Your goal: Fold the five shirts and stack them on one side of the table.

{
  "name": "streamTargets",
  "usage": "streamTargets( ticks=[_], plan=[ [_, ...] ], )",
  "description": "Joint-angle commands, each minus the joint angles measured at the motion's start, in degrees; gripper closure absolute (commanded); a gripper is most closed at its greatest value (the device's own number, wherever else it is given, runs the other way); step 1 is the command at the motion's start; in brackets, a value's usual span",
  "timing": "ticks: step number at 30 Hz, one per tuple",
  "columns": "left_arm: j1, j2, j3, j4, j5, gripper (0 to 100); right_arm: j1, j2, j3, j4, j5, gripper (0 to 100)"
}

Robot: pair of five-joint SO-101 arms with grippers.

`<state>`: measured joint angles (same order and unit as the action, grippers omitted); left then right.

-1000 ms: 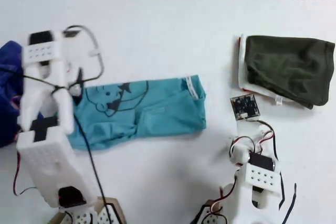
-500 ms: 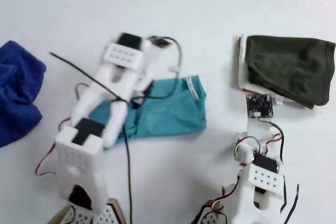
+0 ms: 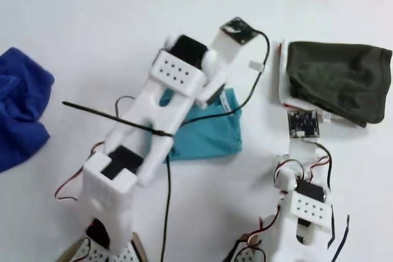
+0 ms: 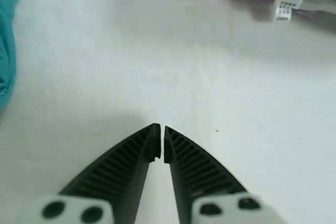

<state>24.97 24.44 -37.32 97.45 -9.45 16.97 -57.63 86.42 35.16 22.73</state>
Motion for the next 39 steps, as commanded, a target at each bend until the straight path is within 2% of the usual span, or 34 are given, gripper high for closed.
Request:
streamTargets(
  ticks=[1,10,12,15,19,30,33,36,39],
  plan=[
    [2.0,-0.6,-2.2,-5.5,0.5,97,0.3,-1.4,-0.2,-1.0,-0.4,97.9],
    [4.6,-0.5,-2.1,-10.7,0.5,97,0.3,-1.4,-0.2,-1.0,-0.4,97.9],
    [4.2,-0.4,-2.1,-10.4,0.5,92,0.3,-1.4,-0.2,-1.0,-0.4,97.9],
    [3.2,-0.5,-2.1,-9.2,1.1,80,0.3,-1.4,-0.2,-1.0,-0.4,97.9],
    [0.4,-1.1,-2.6,-9.0,8.9,75,0.3,-1.4,-0.2,-1.0,-0.4,97.9],
    [-10.2,-0.5,1.6,-8.9,9.0,76,0.2,-1.4,-0.1,-1.0,-0.4,97.9],
    [-11.2,-0.4,7.2,-10.9,8.2,85,0.2,-1.4,-0.1,-1.0,-0.4,97.9],
    [-11.3,-0.4,15.4,-17.7,2.5,98,0.2,-1.4,-0.1,-1.0,-0.4,97.9],
    [-11.3,-0.8,22.4,-22.9,3.2,95,0.2,-1.4,-0.1,-1.0,-0.4,97.9]
  ],
)
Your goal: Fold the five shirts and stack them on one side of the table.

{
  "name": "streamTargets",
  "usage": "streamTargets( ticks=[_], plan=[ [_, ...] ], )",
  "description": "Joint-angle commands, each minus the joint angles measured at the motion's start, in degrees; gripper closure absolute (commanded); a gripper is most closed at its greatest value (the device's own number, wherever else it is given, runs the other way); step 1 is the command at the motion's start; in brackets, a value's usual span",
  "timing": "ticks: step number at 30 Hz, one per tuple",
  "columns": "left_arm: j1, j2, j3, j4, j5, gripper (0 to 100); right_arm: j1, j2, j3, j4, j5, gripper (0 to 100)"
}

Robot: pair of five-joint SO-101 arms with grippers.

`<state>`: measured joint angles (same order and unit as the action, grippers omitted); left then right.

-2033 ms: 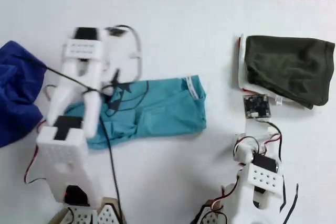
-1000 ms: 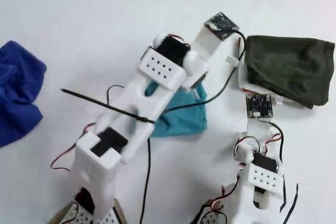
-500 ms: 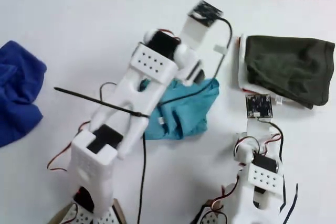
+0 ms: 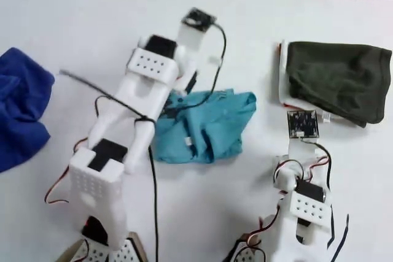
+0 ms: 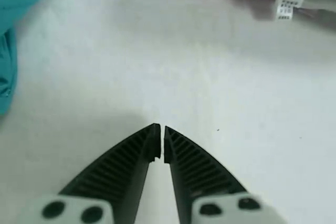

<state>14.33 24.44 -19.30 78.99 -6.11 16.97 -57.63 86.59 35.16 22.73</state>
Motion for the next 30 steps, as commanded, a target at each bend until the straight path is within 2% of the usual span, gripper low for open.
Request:
streamTargets(
  ticks=[1,8,15,18,30],
  plan=[
    [-0.7,-0.8,5.2,-5.3,0.4,95,0.2,-1.4,-0.3,-1.0,-0.4,97.9],
    [-2.5,-0.5,8.1,-9.8,0.7,95,0.2,-1.4,-0.3,-1.0,-0.4,97.9],
    [-10.5,-0.6,16.5,-16.4,0.6,95,0.2,-1.4,-0.3,-1.0,-0.4,97.9],
    [-12.6,-0.6,16.9,-16.5,0.6,95,0.2,-1.4,-0.3,-1.0,-0.4,97.9],
    [-10.7,-2.3,16.3,-14.5,1.0,95,0.2,-1.4,-0.3,-1.0,-0.4,97.9]
  ],
)
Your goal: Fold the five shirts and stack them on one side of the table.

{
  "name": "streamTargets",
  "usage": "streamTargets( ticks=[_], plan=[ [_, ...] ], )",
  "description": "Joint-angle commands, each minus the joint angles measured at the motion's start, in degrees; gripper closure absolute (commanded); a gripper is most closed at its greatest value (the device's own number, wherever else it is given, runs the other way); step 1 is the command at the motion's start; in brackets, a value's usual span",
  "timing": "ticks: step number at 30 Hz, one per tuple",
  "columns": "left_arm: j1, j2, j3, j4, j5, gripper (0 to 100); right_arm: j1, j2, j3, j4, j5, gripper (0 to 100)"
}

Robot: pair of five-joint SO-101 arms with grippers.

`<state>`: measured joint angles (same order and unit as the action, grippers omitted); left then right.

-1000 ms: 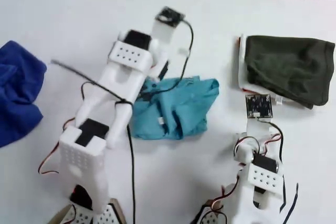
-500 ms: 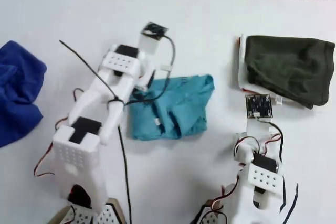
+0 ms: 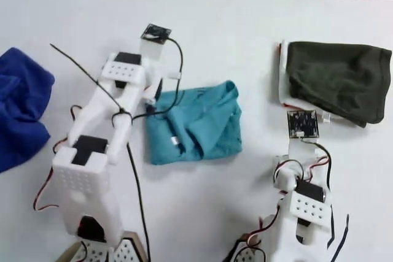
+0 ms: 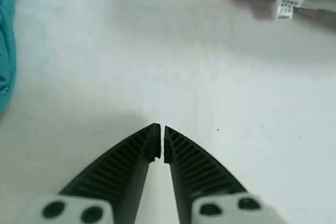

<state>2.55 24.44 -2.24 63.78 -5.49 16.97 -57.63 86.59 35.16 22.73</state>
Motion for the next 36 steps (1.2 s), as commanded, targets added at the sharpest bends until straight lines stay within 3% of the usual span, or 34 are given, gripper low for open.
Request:
streamTargets(
  ticks=[1,9,14,19,28,32,36],
  plan=[
    [1.1,-3.5,-0.7,1.6,0.2,95,0.2,-1.4,-0.3,-1.0,-0.4,97.8],
    [-2.5,-23.6,-0.6,11.8,0.1,95,0.2,-1.4,-0.3,-1.1,-0.4,97.8],
    [-11.6,-33.8,1.5,19.9,-0.3,95,0.1,-1.4,-0.3,-1.1,-0.4,97.8],
    [-21.9,-36.3,10.9,22.6,-7.0,96,-0.2,-1.4,-0.3,-1.1,-0.2,97.8],
    [-37.5,-54.5,39.2,10.2,-7.6,97,-2.0,-1.3,-0.2,-1.1,0.0,97.8],
    [-42.0,-62.2,56.0,-3.7,-14.1,97,-2.0,-1.3,-0.2,-1.1,0.0,97.8],
    [-43.7,-63.8,68.4,-16.6,-12.7,97,-2.0,-1.4,-0.2,-0.7,0.0,97.8]
  ],
)
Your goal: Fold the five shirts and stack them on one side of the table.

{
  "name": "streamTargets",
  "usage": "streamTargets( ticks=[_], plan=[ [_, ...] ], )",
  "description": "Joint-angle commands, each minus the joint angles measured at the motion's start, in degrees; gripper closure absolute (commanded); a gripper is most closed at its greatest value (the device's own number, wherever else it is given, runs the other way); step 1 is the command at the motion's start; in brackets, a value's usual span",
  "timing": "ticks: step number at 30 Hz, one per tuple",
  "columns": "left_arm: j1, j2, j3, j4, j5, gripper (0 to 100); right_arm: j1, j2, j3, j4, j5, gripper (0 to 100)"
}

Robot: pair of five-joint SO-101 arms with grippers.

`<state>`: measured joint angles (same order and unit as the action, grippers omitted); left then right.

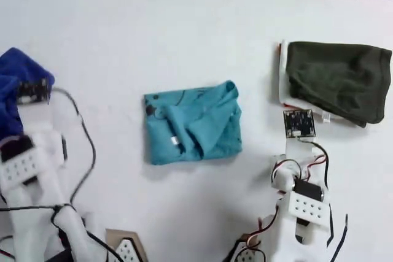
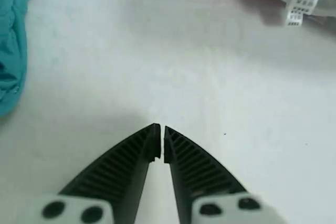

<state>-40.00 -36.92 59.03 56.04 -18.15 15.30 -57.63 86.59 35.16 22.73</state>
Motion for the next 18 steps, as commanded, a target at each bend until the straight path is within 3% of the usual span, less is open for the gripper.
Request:
streamTargets(
  ticks=[1,9,12,18],
  plan=[
    [-1.1,-2.5,9.1,-10.5,0.4,97,-0.3,-1.4,-0.2,-0.6,0.0,97.8],
    [-1.1,-2.5,12.6,-14.8,2.7,97,-1.3,-1.0,-2.5,1.9,0.1,97.8],
    [-1.1,-2.5,13.1,-15.4,4.7,97,-9.5,-0.7,-7.5,7.2,0.6,97.8],
    [-1.1,-2.5,16.8,-24.5,5.9,97,-31.1,-0.7,-24.9,21.6,1.6,97.8]
  ],
)
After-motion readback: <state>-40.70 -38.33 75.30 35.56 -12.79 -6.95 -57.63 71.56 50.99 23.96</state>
